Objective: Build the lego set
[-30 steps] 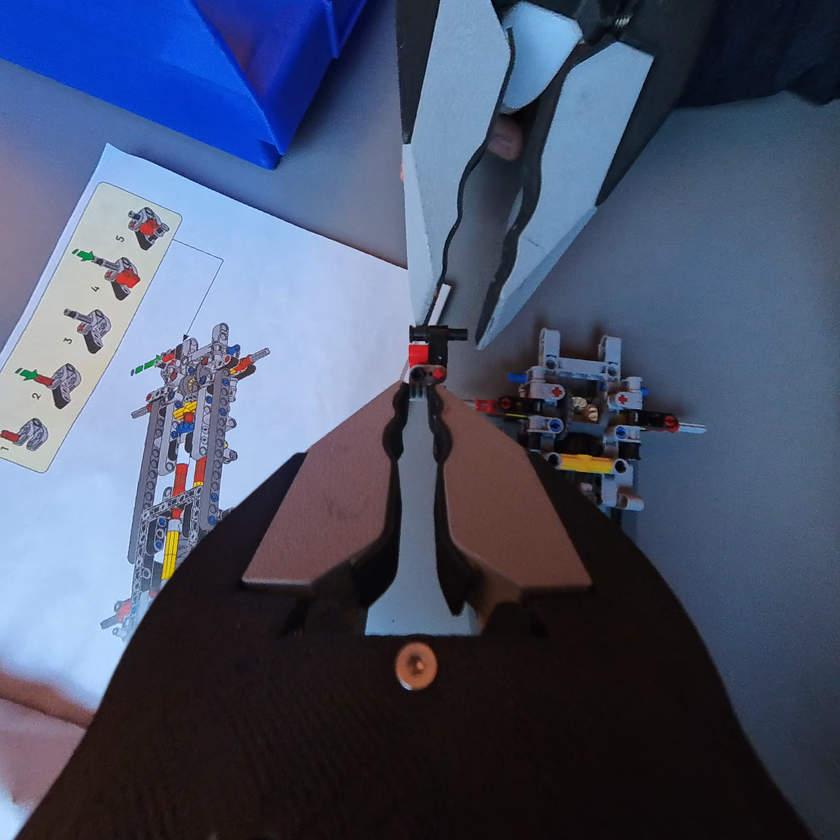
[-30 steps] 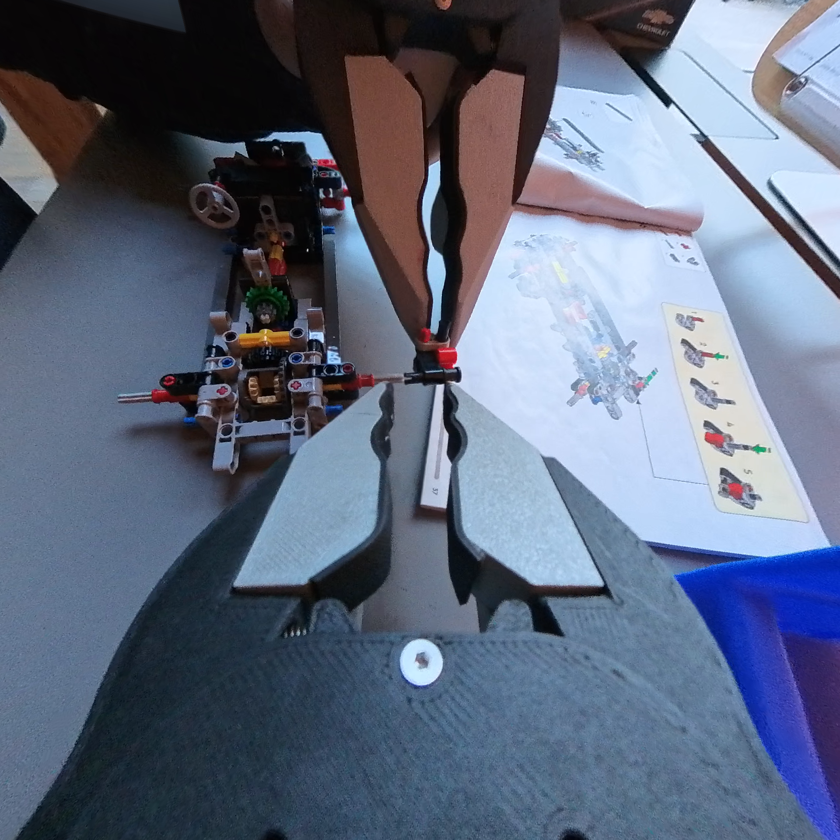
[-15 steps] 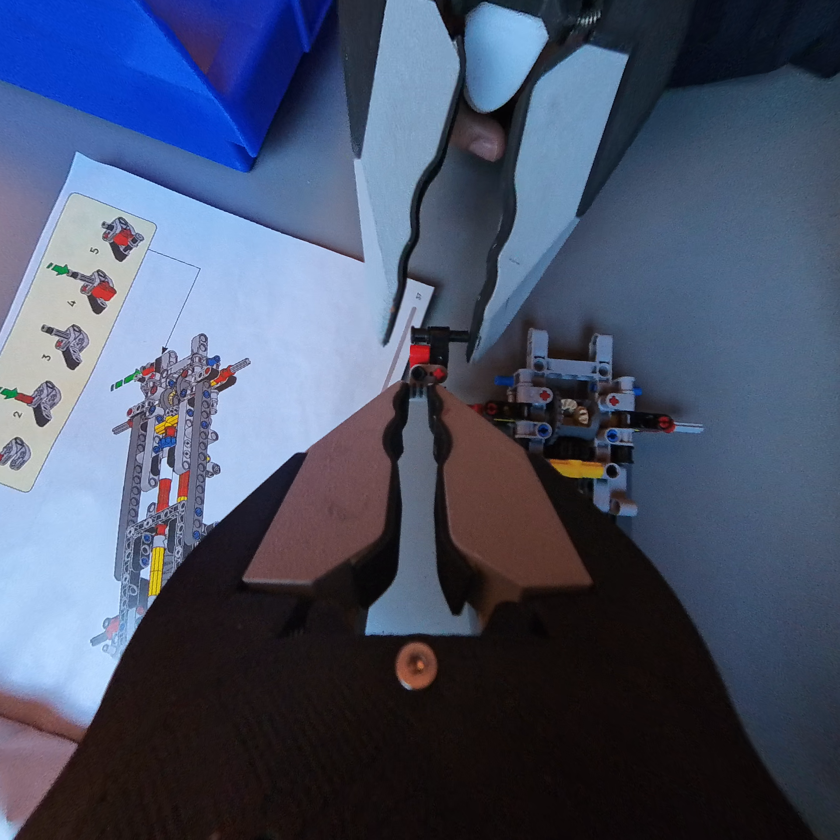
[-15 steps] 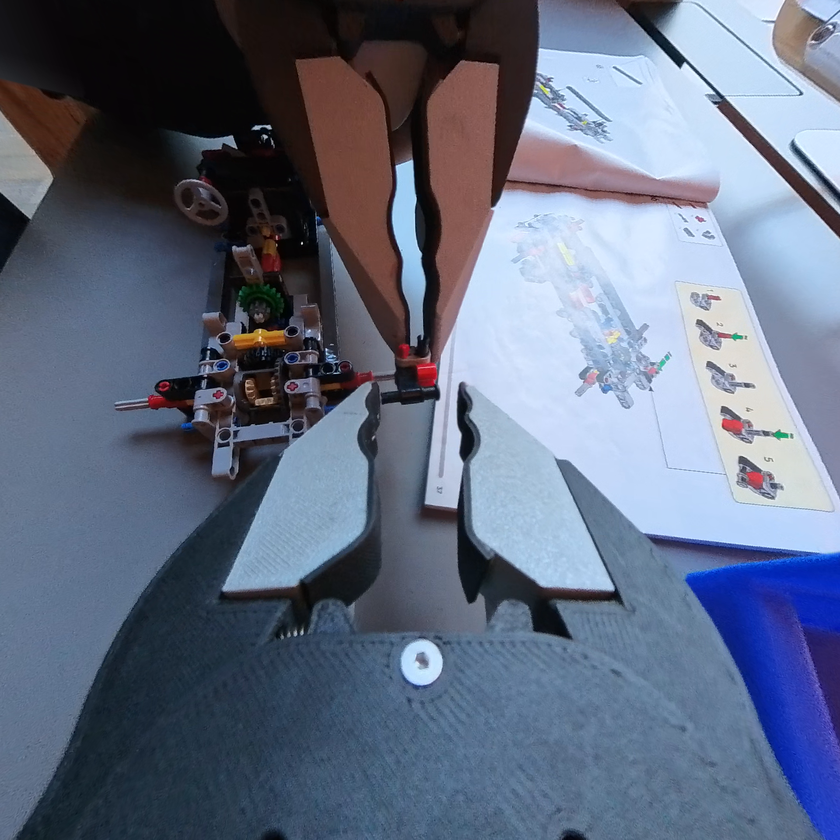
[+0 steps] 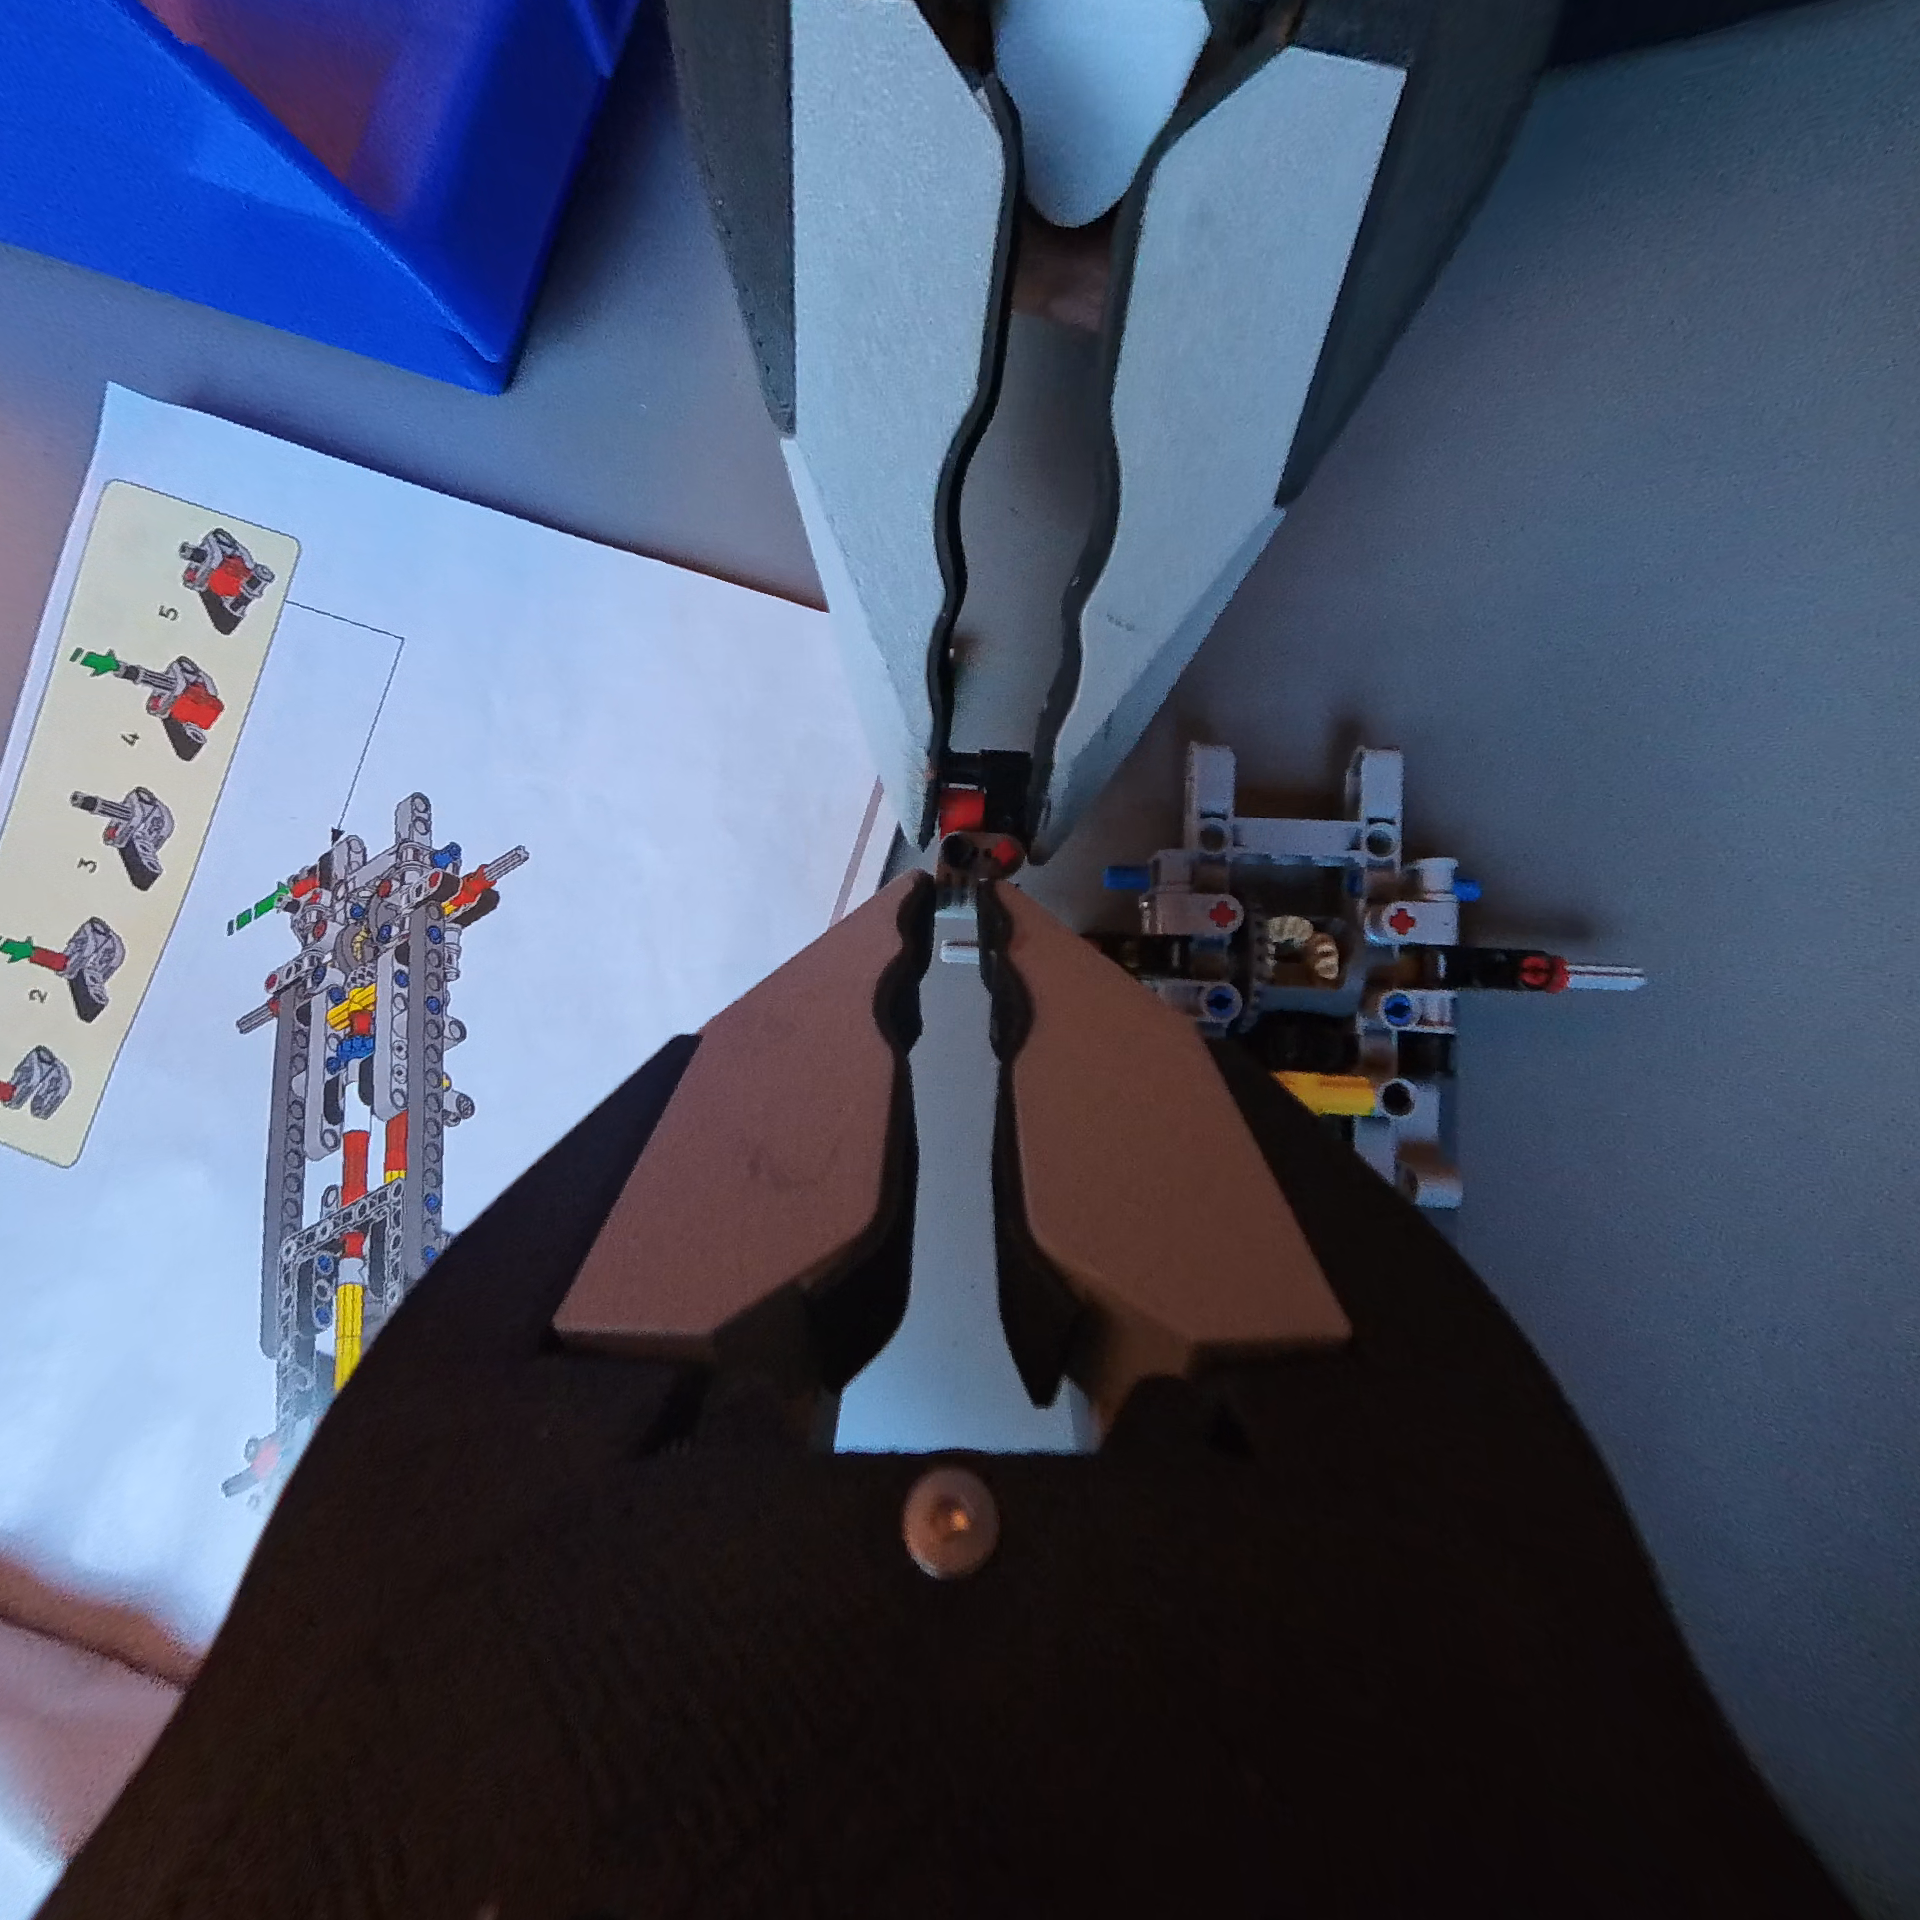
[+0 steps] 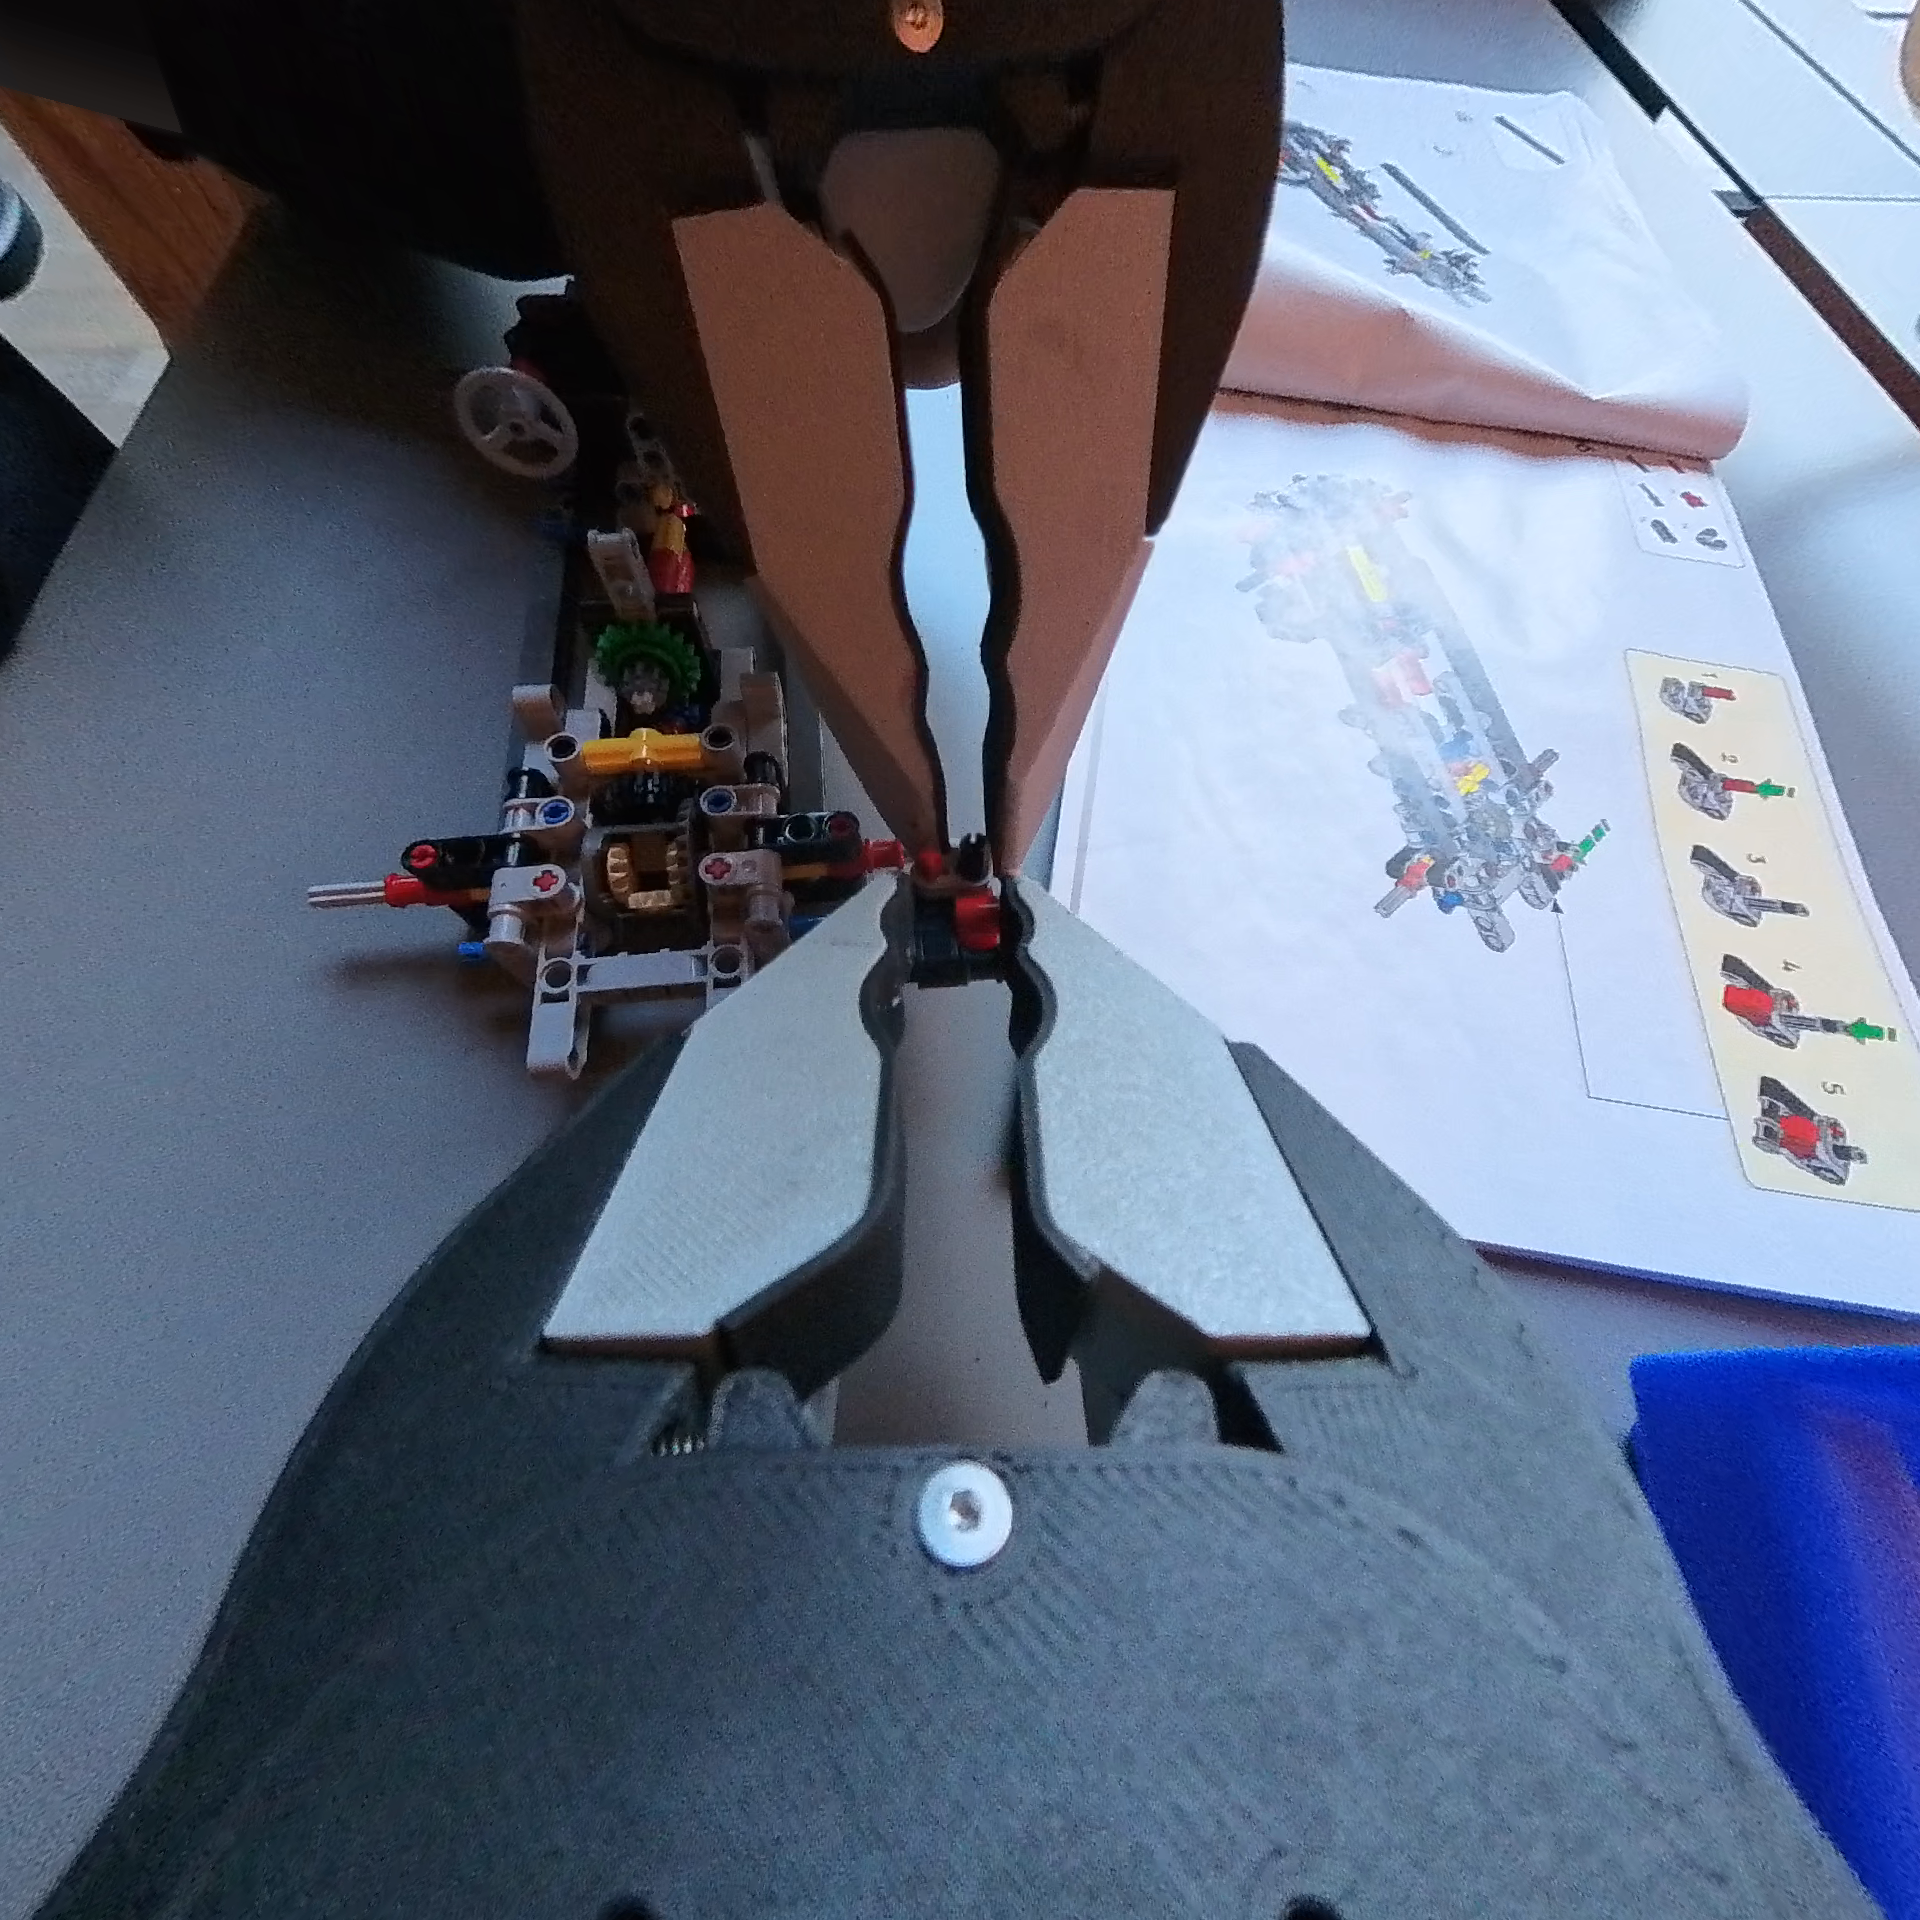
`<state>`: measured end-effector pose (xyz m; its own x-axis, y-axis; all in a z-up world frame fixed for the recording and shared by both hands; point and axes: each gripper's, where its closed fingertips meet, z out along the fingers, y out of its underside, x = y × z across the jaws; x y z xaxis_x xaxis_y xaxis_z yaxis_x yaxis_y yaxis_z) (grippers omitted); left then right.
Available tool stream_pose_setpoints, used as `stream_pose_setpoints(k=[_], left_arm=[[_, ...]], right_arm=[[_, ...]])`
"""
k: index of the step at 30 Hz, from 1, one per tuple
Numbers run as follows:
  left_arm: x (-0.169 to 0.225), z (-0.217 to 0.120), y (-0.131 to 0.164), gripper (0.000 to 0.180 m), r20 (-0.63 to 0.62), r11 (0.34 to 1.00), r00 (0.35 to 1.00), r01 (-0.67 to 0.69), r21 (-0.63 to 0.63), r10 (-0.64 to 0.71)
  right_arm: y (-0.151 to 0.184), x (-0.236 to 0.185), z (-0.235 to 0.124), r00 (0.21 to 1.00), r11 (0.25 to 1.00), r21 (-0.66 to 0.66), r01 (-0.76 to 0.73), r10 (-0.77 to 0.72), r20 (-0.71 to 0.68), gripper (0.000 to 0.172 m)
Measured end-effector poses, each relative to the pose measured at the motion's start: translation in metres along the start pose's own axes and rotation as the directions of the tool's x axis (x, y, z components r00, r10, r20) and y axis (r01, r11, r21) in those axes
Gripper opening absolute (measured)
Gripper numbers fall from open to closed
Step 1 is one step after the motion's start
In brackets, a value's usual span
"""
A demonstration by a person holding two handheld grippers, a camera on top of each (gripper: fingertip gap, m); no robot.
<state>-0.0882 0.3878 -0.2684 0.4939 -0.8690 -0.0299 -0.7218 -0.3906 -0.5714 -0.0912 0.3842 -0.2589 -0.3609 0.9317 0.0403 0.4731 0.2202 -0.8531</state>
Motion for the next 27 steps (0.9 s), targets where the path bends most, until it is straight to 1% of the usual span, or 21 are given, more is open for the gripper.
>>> stream_pose_setpoints(k=[4, 6, 8, 9, 11, 15, 19, 24, 27], left_arm=[[0.001, 0.001, 0.0, 0.006, -0.015, 1.0, 1.0, 0.016, 0.003, -0.016], [0.004, 0.0, 0.001, 0.006, -0.043, 1.0, 0.999, 0.031, -0.001, -0.031], [0.003, -0.004, 0.004, 0.007, -0.063, 0.999, 0.997, 0.042, -0.007, -0.043], [0.001, -0.008, 0.006, 0.009, -0.061, 0.999, 0.997, 0.049, -0.012, -0.049], [-0.006, -0.015, 0.009, 0.011, -0.061, 0.997, 0.995, 0.074, -0.009, -0.074], [-0.004, -0.02, 0.006, 0.009, -0.131, 0.992, 0.984, 0.125, 0.03, -0.121], [0.003, -0.013, 0.008, 0.009, -0.145, 0.995, 0.985, 0.098, 0.009, -0.095], [0.011, -0.005, 0.004, 0.009, -0.179, 0.996, 0.98, 0.089, 0.02, -0.084], [0.01, -0.004, 0.006, 0.009, -0.169, 0.996, 0.982, 0.084, 0.014, -0.08]], right_arm=[[0.001, -0.001, 0.0, 1.0, 1.0, -0.008, 0.0, 0.0, 0.006, 0.013], [0.002, -0.003, 0.001, 1.0, 1.0, -0.012, 0.003, -0.003, 0.021, 0.012], [0.005, -0.006, 0.002, 0.999, 0.999, -0.036, 0.012, -0.011, 0.03, 0.01], [0.007, -0.007, 0.003, 0.999, 0.999, -0.049, 0.019, -0.017, 0.035, 0.006], [0.01, -0.01, 0.004, 0.999, 0.997, -0.065, 0.03, -0.027, 0.043, 0.006], [0.011, -0.011, 0.005, 0.998, 0.997, -0.077, 0.027, -0.023, 0.051, 0.006], [0.011, -0.012, 0.005, 0.998, 0.997, -0.078, 0.013, -0.008, 0.066, 0.006], [0.012, -0.015, 0.006, 0.995, 0.996, -0.087, -0.011, 0.019, 0.094, 0.006], [0.013, -0.017, 0.005, 0.994, 0.995, -0.093, -0.02, 0.03, 0.109, 0.006]])
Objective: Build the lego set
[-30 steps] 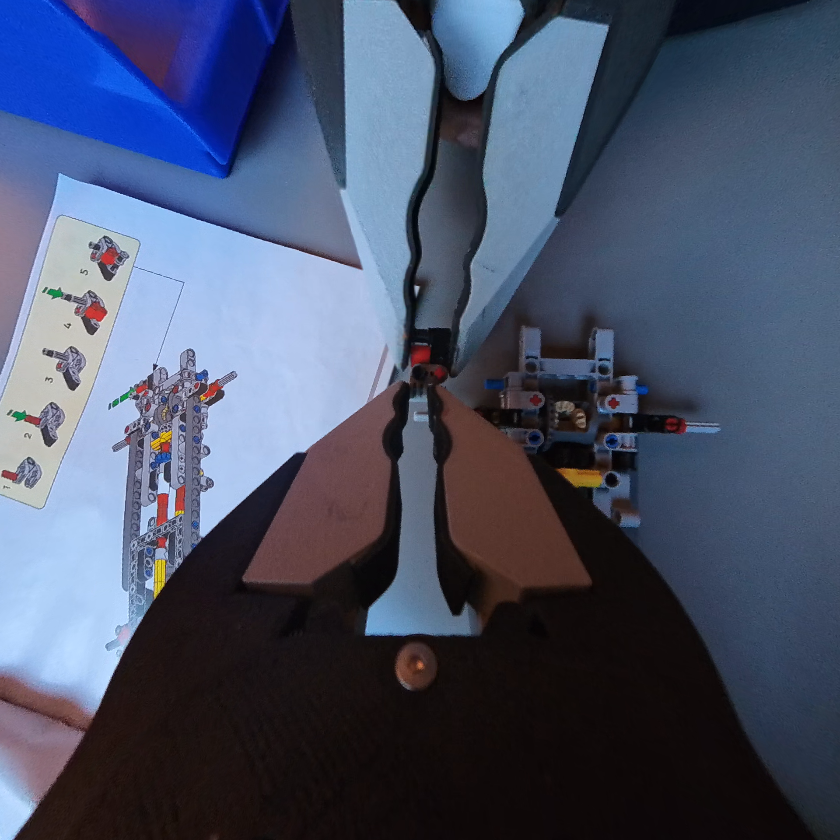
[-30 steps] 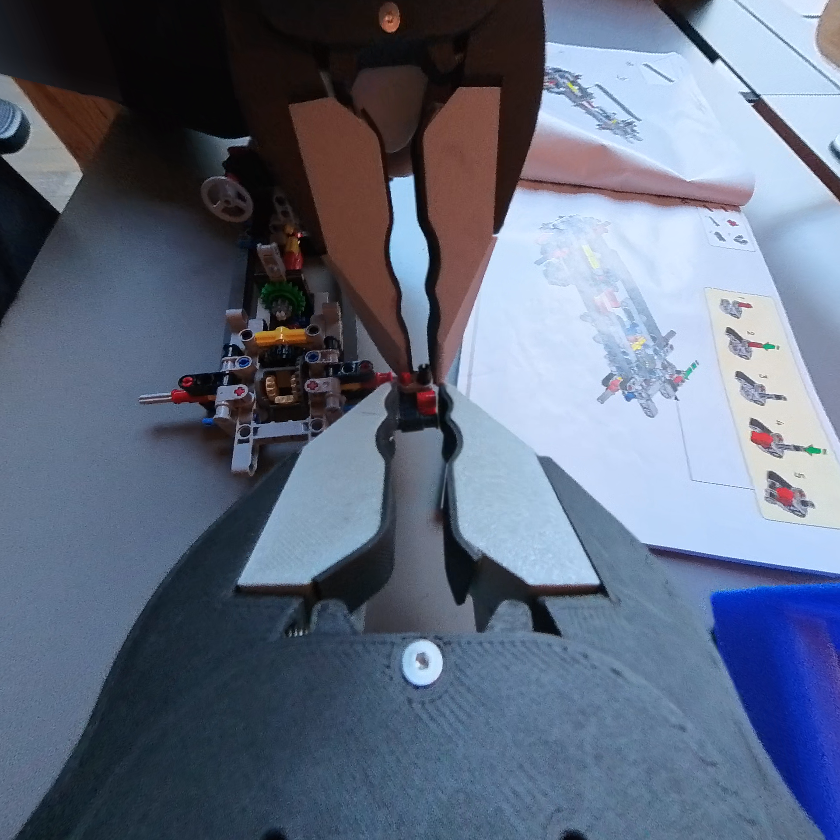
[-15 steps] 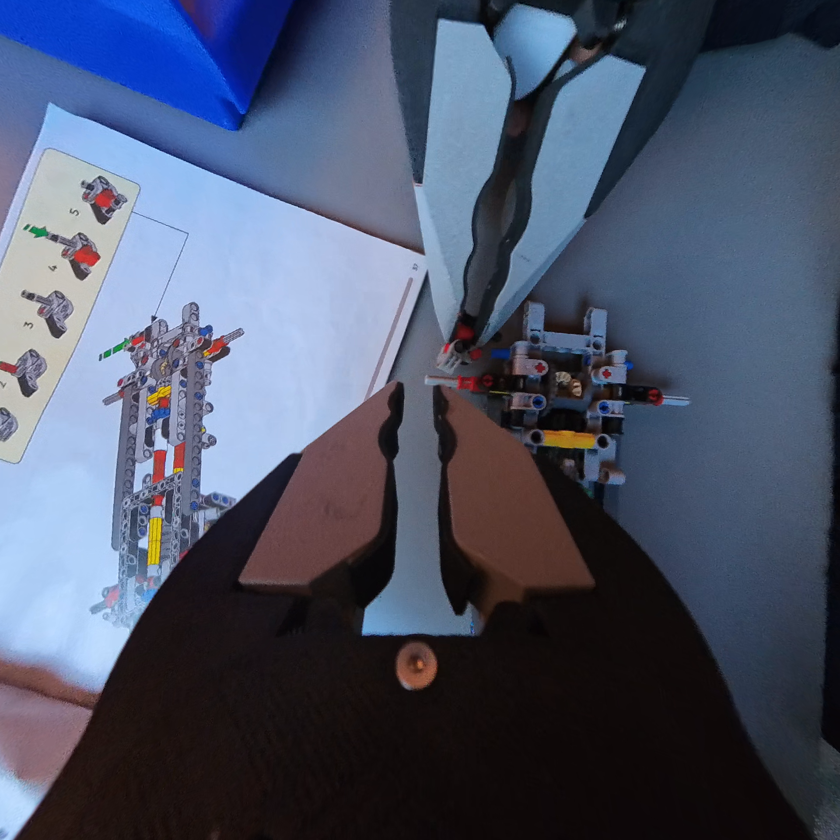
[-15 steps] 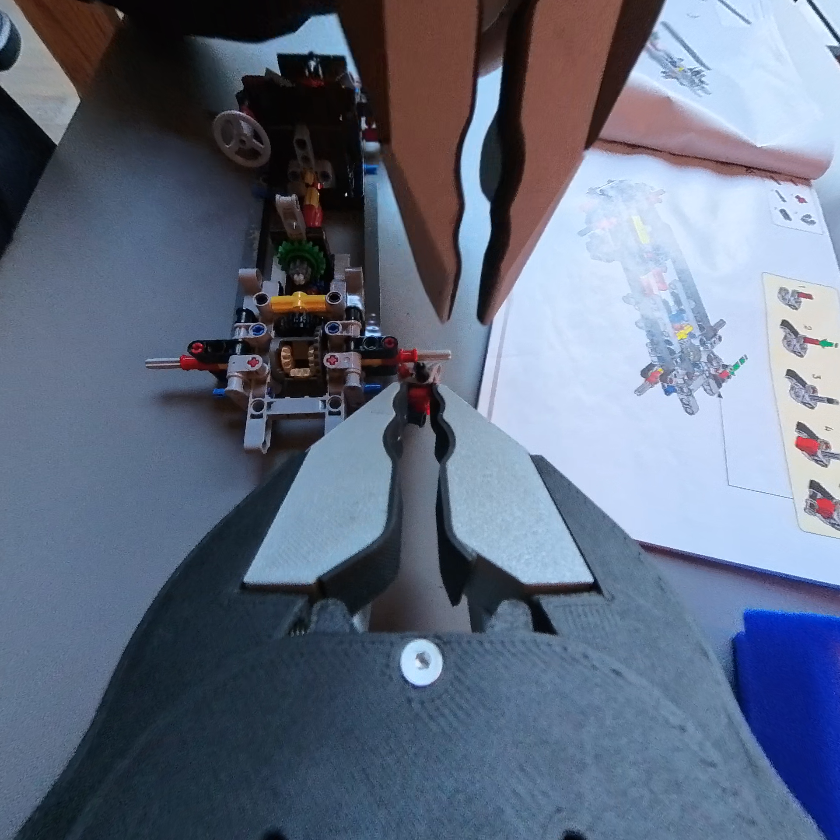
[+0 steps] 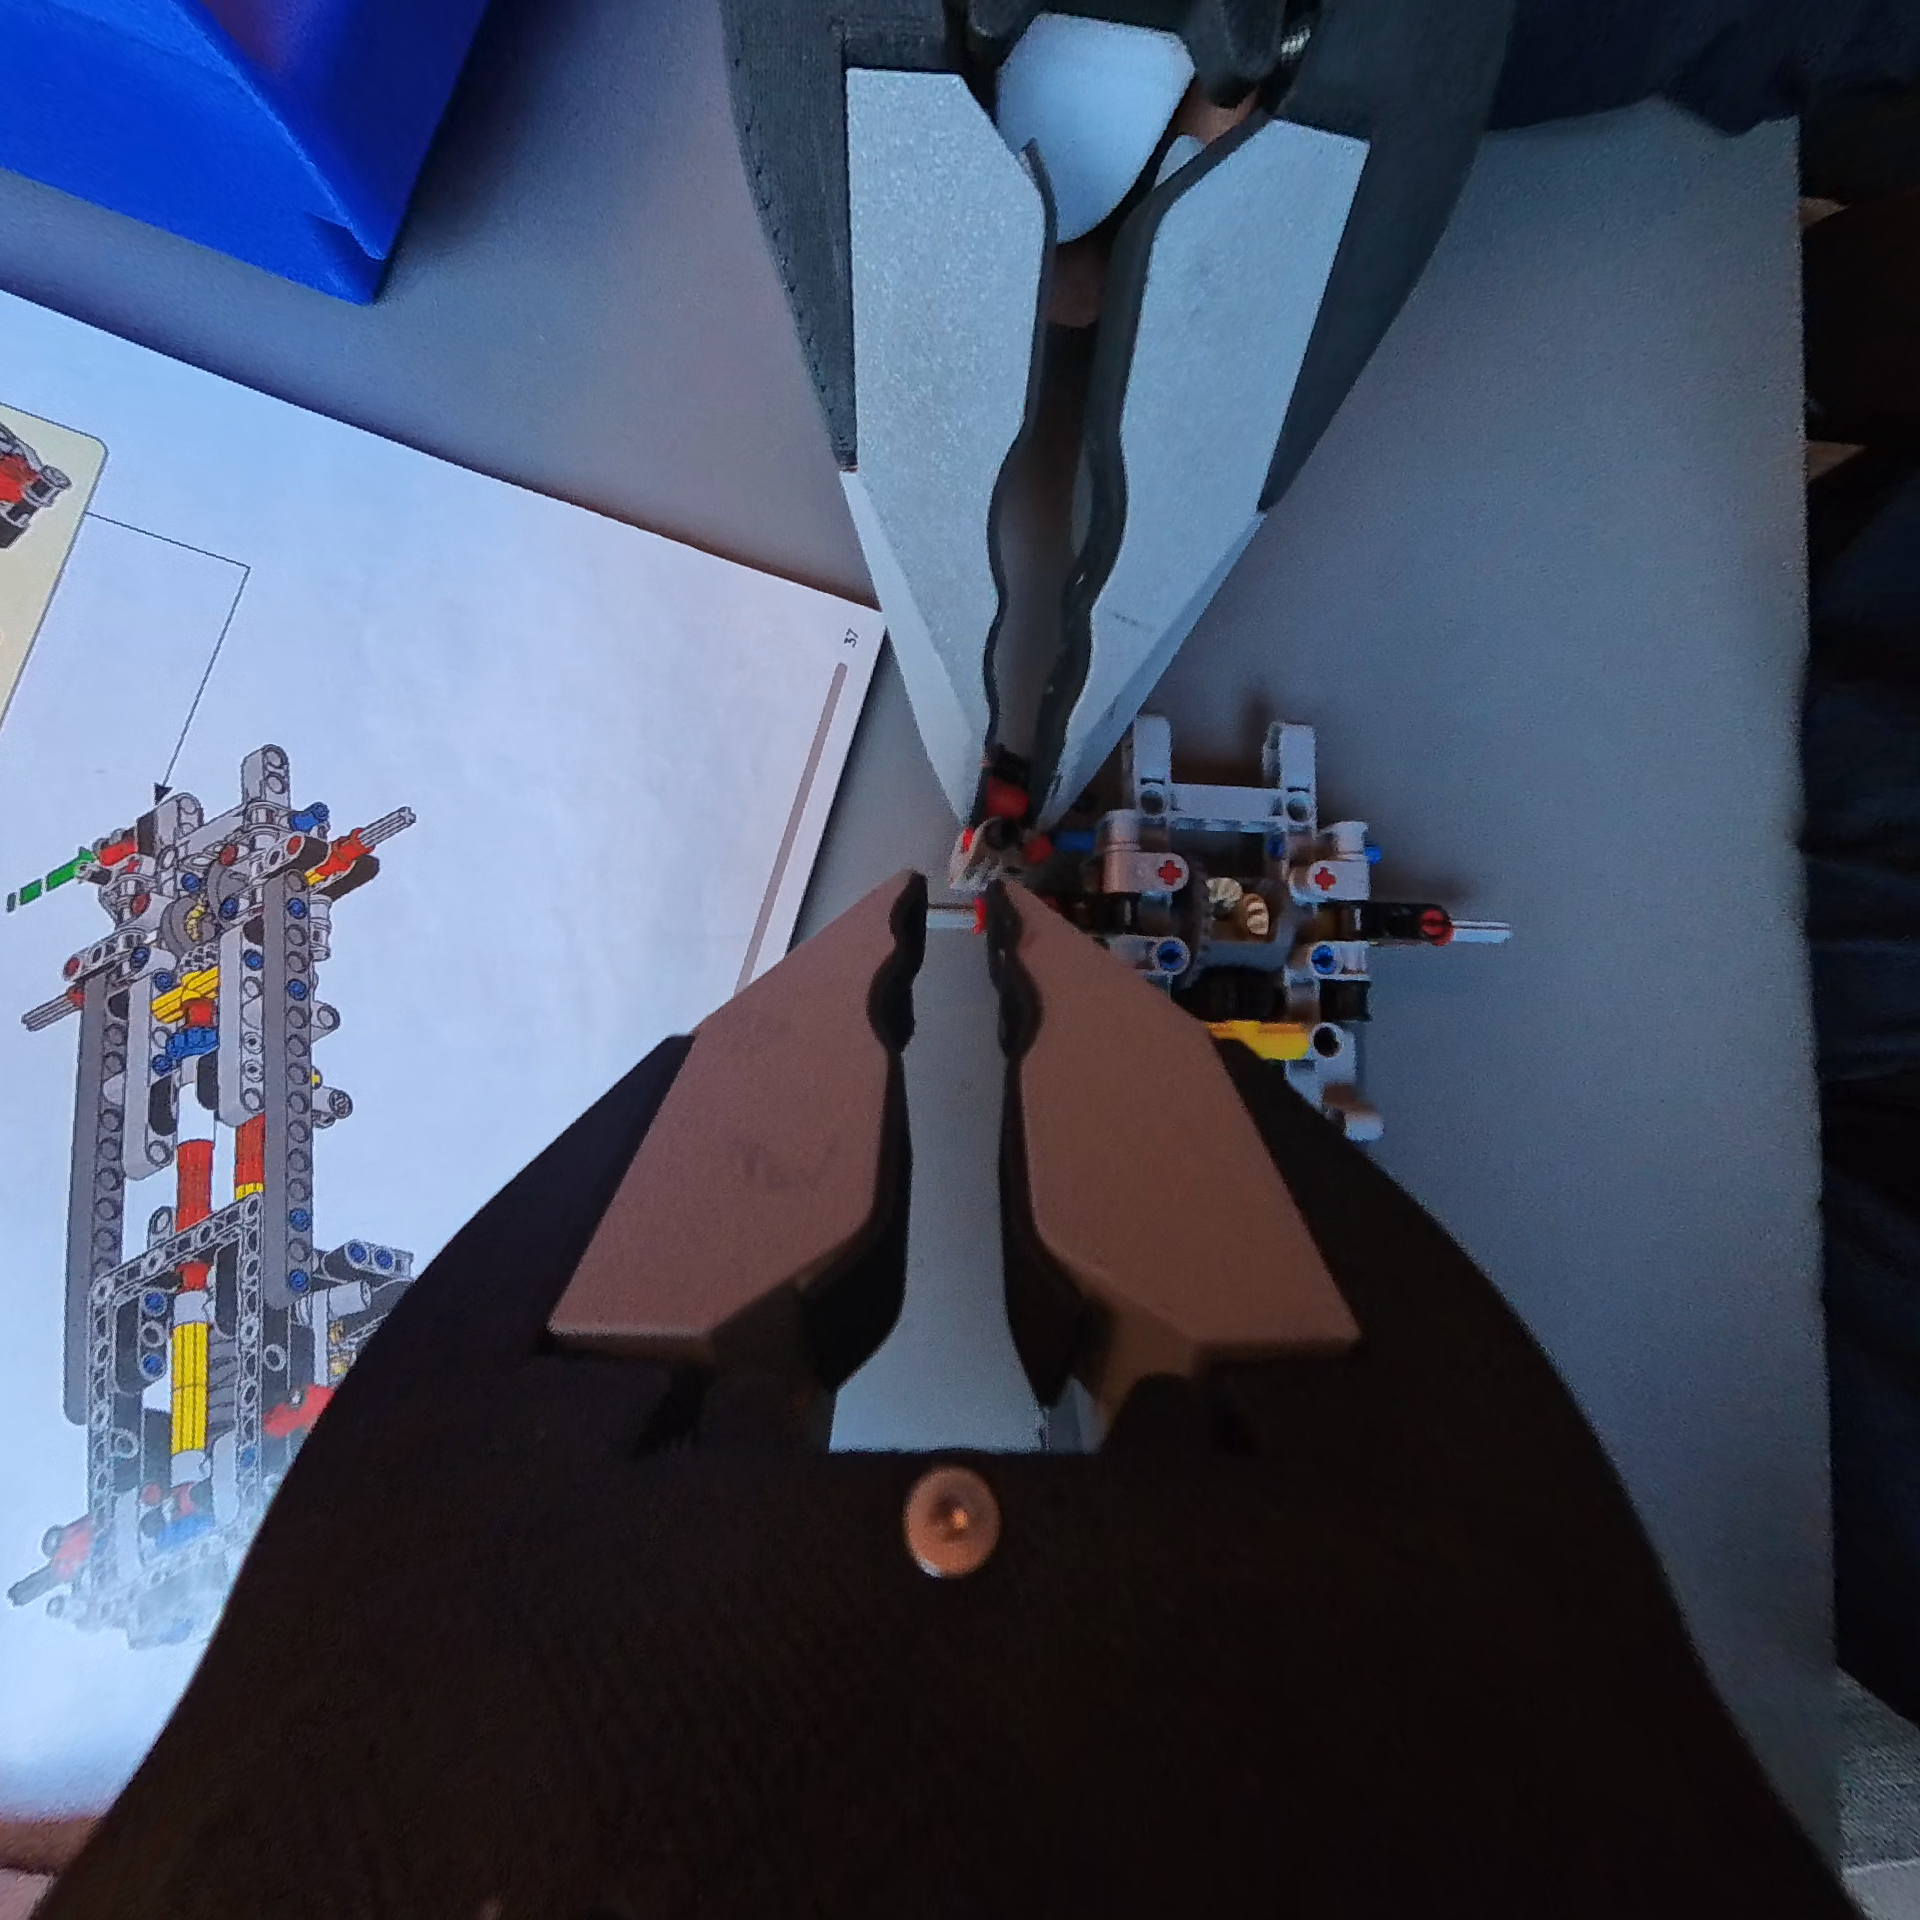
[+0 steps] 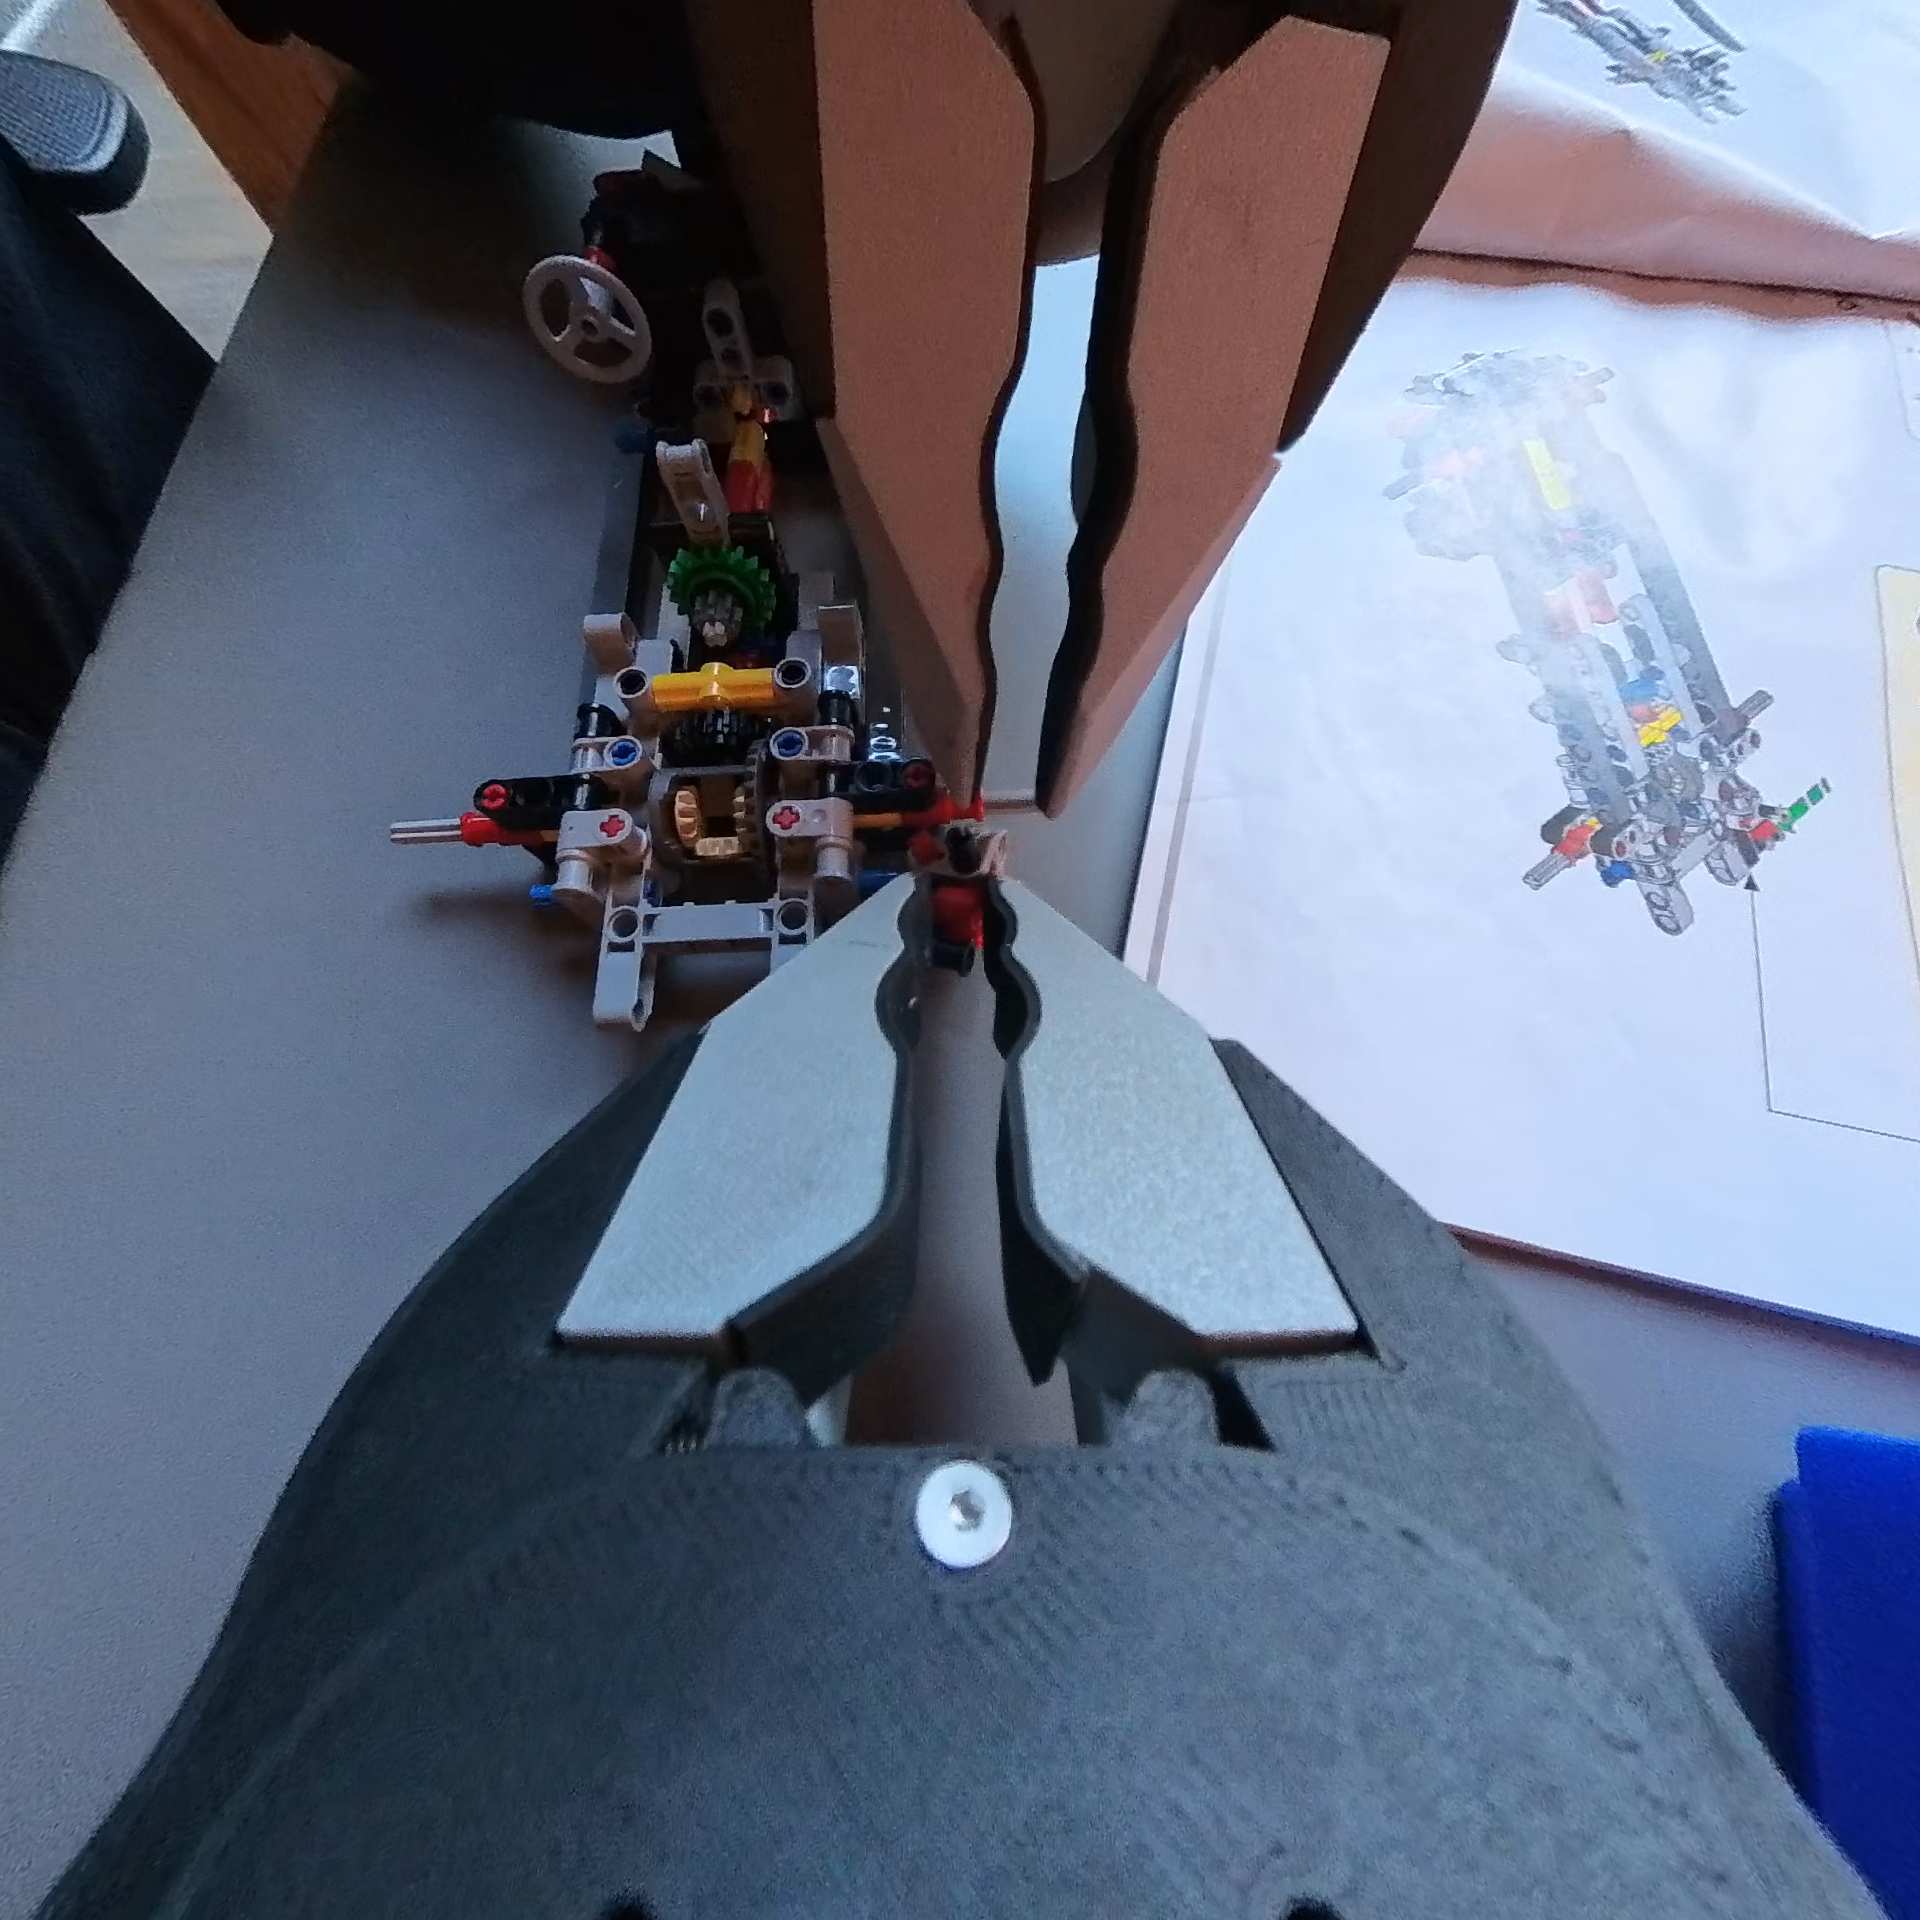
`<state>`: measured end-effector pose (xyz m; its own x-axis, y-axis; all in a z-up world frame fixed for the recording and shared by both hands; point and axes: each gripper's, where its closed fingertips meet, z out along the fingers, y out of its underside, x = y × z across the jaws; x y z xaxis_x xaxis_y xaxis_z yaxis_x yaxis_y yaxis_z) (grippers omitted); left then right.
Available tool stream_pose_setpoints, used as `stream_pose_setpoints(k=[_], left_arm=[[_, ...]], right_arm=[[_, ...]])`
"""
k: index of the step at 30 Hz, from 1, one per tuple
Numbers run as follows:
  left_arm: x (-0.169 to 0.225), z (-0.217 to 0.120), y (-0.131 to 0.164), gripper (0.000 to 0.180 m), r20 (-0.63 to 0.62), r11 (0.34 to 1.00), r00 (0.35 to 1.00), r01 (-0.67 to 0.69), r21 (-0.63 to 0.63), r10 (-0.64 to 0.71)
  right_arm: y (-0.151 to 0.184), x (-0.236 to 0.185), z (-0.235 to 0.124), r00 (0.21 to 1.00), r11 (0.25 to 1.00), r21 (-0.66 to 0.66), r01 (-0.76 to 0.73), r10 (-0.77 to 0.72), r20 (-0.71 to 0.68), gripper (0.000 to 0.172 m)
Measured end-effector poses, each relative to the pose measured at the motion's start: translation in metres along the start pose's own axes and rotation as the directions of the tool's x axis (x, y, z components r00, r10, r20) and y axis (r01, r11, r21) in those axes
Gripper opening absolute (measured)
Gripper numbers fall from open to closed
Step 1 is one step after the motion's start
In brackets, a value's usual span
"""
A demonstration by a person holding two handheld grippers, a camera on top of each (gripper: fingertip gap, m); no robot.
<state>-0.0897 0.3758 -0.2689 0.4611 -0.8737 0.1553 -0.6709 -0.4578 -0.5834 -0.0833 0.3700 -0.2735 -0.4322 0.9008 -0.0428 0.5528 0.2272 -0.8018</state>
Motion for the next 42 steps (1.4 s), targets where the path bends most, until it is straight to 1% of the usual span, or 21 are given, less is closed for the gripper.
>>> stream_pose_setpoints(k=[6, 11, 15, 19, 22, 26, 31, 34, 38, 42], left_arm=[[-0.002, -0.006, -0.002, 0.008, -0.011, 1.0, 1.0, 0.018, 0.023, -0.018], [-0.001, -0.002, 0.0, 0.008, -0.023, 1.0, 1.0, 0.021, 0.015, -0.021], [0.0, 0.0, 0.0, 0.008, -0.039, 0.999, 0.999, 0.035, 0.016, -0.035], [0.0, -0.001, -0.001, 0.007, -0.063, 0.997, 0.996, 0.066, 0.035, -0.064], [-0.001, -0.003, -0.003, 0.006, -0.072, 0.995, 0.994, 0.082, 0.048, -0.079], [-0.001, -0.005, -0.004, 0.006, -0.079, 0.994, 0.993, 0.095, 0.055, -0.09], [-0.002, -0.005, -0.004, 0.005, -0.076, 0.994, 0.993, 0.097, 0.057, -0.092], [-0.004, -0.005, -0.005, 0.003, -0.078, 0.991, 0.991, 0.112, 0.072, -0.106], [-0.006, -0.007, -0.006, 0.003, -0.079, 0.987, 0.989, 0.132, 0.086, -0.126], [-0.005, -0.006, -0.007, 0.008, -0.097, 0.986, 0.986, 0.145, 0.087, -0.136]], right_arm=[[0.0, -0.002, -0.002, 1.0, 1.0, 0.008, -0.006, 0.005, 0.024, 0.006], [-0.002, -0.001, -0.005, 0.995, 0.997, 0.026, -0.069, 0.067, 0.07, 0.006], [-0.003, 0.004, -0.007, 0.973, 0.981, 0.032, -0.193, 0.187, 0.131, 0.006], [-0.003, 0.008, -0.01, 0.915, 0.936, 0.023, -0.35, 0.337, 0.22, 0.005], [-0.005, 0.009, -0.012, 0.87, 0.903, 0.023, -0.429, 0.407, 0.279, 0.005], [-0.008, 0.009, -0.014, 0.845, 0.885, 0.036, -0.464, 0.431, 0.316, 0.005], [-0.006, 0.01, -0.012, 0.841, 0.882, 0.018, -0.471, 0.443, 0.31, 0.006], [-0.003, 0.013, -0.01, 0.812, 0.854, -0.006, -0.52, 0.496, 0.309, 0.005], [-0.006, 0.014, -0.012, 0.771, 0.823, -0.001, -0.568, 0.533, 0.349, 0.005], [-0.01, 0.01, -0.014, 0.784, 0.838, 0.02, -0.545, 0.501, 0.367, 0.005]])
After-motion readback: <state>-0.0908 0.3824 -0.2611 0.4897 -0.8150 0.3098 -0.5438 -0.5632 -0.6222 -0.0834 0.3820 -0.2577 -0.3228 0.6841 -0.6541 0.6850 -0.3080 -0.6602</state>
